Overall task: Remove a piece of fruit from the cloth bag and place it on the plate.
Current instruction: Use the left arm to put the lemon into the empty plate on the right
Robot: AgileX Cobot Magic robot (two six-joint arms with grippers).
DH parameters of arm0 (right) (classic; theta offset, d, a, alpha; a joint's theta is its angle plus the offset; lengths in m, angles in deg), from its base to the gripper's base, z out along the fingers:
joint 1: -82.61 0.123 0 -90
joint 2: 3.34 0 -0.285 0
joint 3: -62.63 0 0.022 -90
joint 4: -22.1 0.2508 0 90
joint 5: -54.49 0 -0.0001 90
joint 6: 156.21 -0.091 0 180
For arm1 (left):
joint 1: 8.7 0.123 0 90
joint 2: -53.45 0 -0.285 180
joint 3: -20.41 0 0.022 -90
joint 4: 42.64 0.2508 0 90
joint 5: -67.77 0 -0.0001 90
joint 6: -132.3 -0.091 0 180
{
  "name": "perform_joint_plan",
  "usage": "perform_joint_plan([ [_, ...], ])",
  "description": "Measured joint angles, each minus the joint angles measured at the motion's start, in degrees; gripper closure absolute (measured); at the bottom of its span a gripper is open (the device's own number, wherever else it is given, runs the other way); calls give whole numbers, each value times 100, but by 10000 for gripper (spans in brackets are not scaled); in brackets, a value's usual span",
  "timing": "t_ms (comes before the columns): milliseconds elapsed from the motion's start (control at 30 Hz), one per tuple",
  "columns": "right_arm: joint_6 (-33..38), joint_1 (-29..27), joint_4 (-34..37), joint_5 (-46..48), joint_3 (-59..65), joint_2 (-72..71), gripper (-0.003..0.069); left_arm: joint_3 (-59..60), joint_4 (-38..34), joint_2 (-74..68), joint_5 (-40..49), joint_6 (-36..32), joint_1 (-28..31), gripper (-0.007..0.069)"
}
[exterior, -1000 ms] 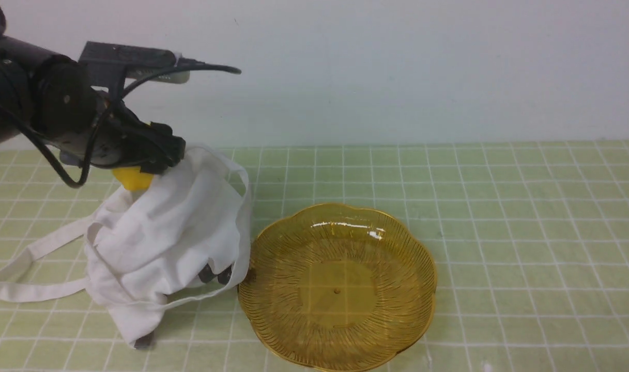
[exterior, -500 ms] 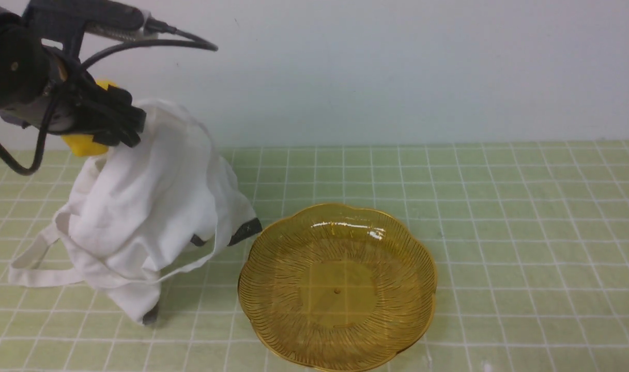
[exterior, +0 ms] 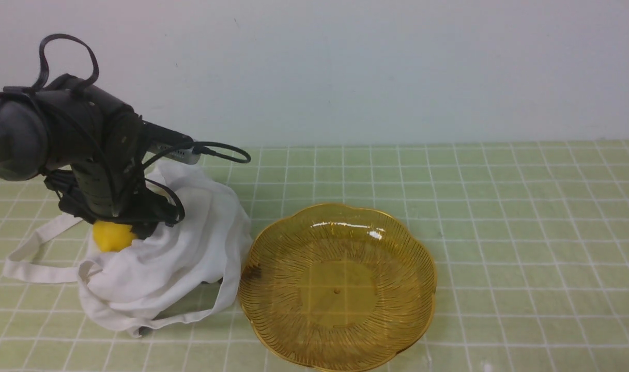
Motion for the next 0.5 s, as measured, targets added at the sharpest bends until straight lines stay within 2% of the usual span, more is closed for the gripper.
perform_joint_plan([
  [367,0,0,0,0,0,0,673,-96,-83,-81,-79,278,0,111],
  [433,0,0,0,0,0,0,673,-168,-100,-70,-8,291,0,105],
  [500,0,0,0,0,0,0,673,-274,-115,-27,88,334,0,67],
])
